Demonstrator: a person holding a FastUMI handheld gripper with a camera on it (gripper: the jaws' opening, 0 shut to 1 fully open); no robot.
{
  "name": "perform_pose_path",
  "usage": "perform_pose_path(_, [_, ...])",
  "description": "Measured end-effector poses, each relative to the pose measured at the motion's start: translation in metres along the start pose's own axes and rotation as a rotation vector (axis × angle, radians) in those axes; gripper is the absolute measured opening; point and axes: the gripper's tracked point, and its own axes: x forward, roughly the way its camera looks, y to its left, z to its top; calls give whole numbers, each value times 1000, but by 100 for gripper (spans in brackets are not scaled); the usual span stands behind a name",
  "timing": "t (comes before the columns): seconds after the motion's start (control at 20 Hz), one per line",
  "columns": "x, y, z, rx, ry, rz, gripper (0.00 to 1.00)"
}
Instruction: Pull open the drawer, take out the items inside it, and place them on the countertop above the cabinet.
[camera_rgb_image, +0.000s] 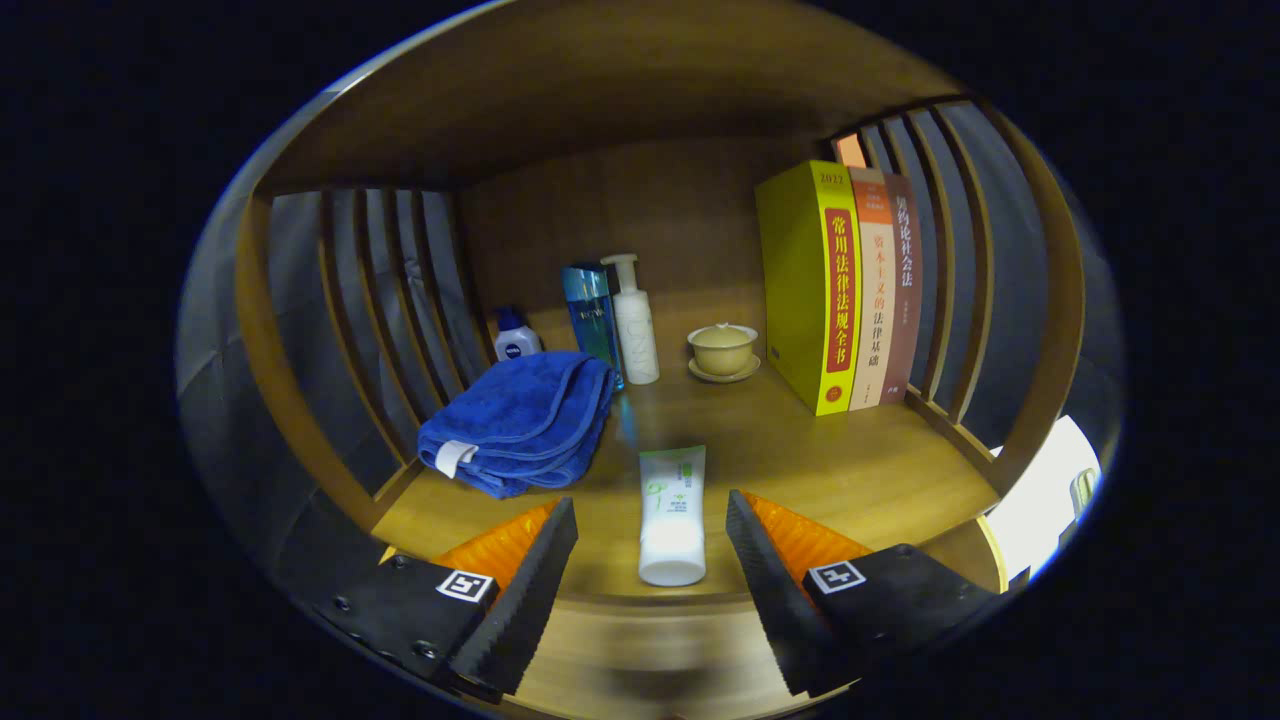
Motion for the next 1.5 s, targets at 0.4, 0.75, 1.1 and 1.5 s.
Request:
perform_pose_path(0.4, [-72,20,-2,-86,-138,2,98])
perform_pose_path(0.75, [-138,16,-53,-94,-167,-11,98])
perform_pose_path(1.1, [-183,16,-124,-69,-97,-18,98])
perform_pose_path(1.5, [-177,9,-184,-61,0,-38,99])
